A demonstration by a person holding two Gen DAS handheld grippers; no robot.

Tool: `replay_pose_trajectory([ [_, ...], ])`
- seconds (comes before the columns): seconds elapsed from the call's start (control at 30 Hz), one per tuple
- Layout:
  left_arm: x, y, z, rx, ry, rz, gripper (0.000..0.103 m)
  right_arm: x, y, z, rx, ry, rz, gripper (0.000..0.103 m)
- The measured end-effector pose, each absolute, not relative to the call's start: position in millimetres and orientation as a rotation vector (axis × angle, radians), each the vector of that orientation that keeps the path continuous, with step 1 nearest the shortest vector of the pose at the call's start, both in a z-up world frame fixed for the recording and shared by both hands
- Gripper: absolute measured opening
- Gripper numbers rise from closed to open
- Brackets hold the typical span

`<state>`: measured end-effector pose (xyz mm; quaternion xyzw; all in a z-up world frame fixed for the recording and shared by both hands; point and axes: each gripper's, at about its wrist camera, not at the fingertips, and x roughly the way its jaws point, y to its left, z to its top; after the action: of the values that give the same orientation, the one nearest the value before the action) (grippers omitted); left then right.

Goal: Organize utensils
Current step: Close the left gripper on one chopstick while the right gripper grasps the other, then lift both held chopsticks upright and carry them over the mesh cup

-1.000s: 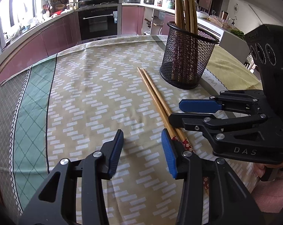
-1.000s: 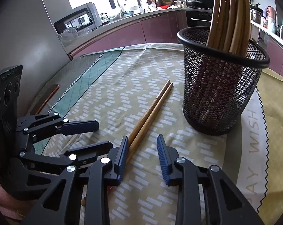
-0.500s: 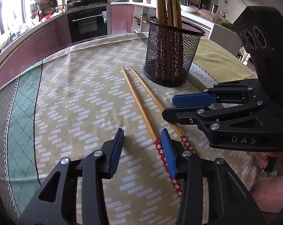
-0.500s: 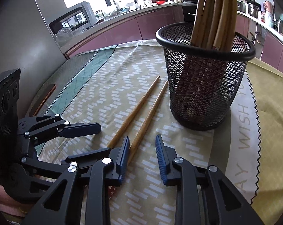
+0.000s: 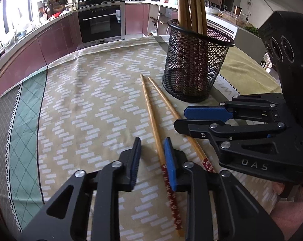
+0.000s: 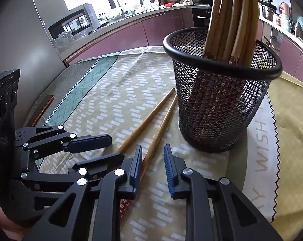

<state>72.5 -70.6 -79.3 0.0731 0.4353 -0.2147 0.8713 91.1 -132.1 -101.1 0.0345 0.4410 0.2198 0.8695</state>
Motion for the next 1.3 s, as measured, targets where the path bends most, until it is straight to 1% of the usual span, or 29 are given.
replay_pose_trajectory([
  [0.1, 71.0, -68.0, -79.9, 0.136, 0.913, -0.438, 0.01, 89.4, -137.6, -102.3, 0.094, 0.934, 0.473, 0.011],
  [0.17, 69.7, -64.7, -80.4, 0.121, 0.917, -0.436, 0.008, 86.6, -141.6, -102.8, 0.103, 0.94, 0.48, 0.011],
  [0.33, 57.6, -58.7, -80.5, 0.104, 0.931, -0.439, 0.008, 73.0, -150.1, -101.4, 0.083, 0.952, 0.478, 0.009],
  [0.4, 54.9, -59.8, -79.1, 0.115, 0.924, -0.444, 0.01, 70.4, -151.6, -100.7, 0.066, 0.952, 0.468, 0.01],
  [0.43, 56.0, -60.9, -78.3, 0.123, 0.919, -0.444, 0.012, 70.1, -151.5, -100.4, 0.059, 0.948, 0.46, 0.01],
  [0.5, 59.6, -62.6, -78.1, 0.132, 0.913, -0.437, 0.014, 70.8, -150.8, -101.0, 0.05, 0.942, 0.45, 0.011],
  [0.53, 63.3, -63.9, -78.4, 0.135, 0.911, -0.435, 0.015, 71.5, -149.9, -101.5, 0.05, 0.938, 0.449, 0.014],
  [0.6, 71.1, -66.2, -79.4, 0.133, 0.916, -0.431, 0.015, 73.4, -146.9, -101.5, 0.038, 0.926, 0.439, 0.015],
  [0.77, 83.3, -70.9, -80.9, 0.14, 0.914, -0.426, 0.015, 76.0, -145.1, -102.7, 0.031, 0.907, 0.425, 0.014],
  [0.8, 84.4, -71.5, -80.8, 0.138, 0.914, -0.425, 0.015, 76.1, -146.7, -102.8, 0.036, 0.906, 0.422, 0.012],
  [0.83, 85.2, -72.1, -81.1, 0.136, 0.915, -0.424, 0.012, 76.3, -148.8, -103.3, 0.044, 0.906, 0.42, 0.009],
  [0.87, 85.4, -72.3, -81.0, 0.131, 0.915, -0.421, 0.008, 77.4, -150.4, -103.9, 0.061, 0.908, 0.425, 0.009],
  [1.0, 85.1, -72.0, -81.1, 0.109, 0.917, -0.413, 0.007, 76.5, -161.3, -104.1, 0.116, 0.903, 0.443, 0.006],
  [1.3, 78.9, -66.1, -71.9, 0.077, 0.893, -0.414, 0.007, 67.4, -164.2, -93.1, 0.156, 0.864, 0.491, 0.006],
])
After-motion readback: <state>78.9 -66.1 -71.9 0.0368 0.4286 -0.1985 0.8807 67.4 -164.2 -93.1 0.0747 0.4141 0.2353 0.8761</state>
